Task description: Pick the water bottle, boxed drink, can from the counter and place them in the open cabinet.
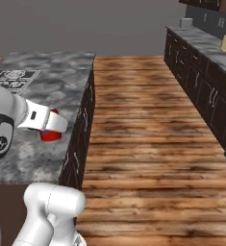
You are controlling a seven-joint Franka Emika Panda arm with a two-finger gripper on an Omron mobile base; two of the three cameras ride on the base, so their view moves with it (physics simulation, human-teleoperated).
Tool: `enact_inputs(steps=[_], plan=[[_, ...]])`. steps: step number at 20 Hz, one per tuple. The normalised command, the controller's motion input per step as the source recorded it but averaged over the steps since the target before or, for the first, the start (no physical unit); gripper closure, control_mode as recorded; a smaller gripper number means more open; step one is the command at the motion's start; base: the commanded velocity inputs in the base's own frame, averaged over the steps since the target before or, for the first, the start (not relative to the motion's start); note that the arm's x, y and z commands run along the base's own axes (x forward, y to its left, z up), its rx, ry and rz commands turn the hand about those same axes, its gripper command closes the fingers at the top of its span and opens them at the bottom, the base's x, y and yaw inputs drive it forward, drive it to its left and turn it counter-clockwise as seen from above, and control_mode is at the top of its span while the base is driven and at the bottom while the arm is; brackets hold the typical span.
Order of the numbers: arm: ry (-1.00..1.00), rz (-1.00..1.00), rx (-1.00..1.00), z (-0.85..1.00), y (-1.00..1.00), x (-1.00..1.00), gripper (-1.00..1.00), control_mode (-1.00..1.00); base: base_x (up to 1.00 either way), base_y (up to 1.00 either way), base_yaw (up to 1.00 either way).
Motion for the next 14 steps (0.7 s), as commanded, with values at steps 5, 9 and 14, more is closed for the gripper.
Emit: enact_inputs(steps=[5,9,14], plan=[[0.00,0.00,0.00,0.00,0.00,0.00,1.00,1.00,-0.04,-1.00,0.20],[0.00,0.00,0.00,0.00,0.00,0.00,1.00,1.00,0.74,-0.38,0.08],[0.00,0.00,0.00,0.00,0.00,0.00,1.00,1.00,1.00,-0.45,0.01]])
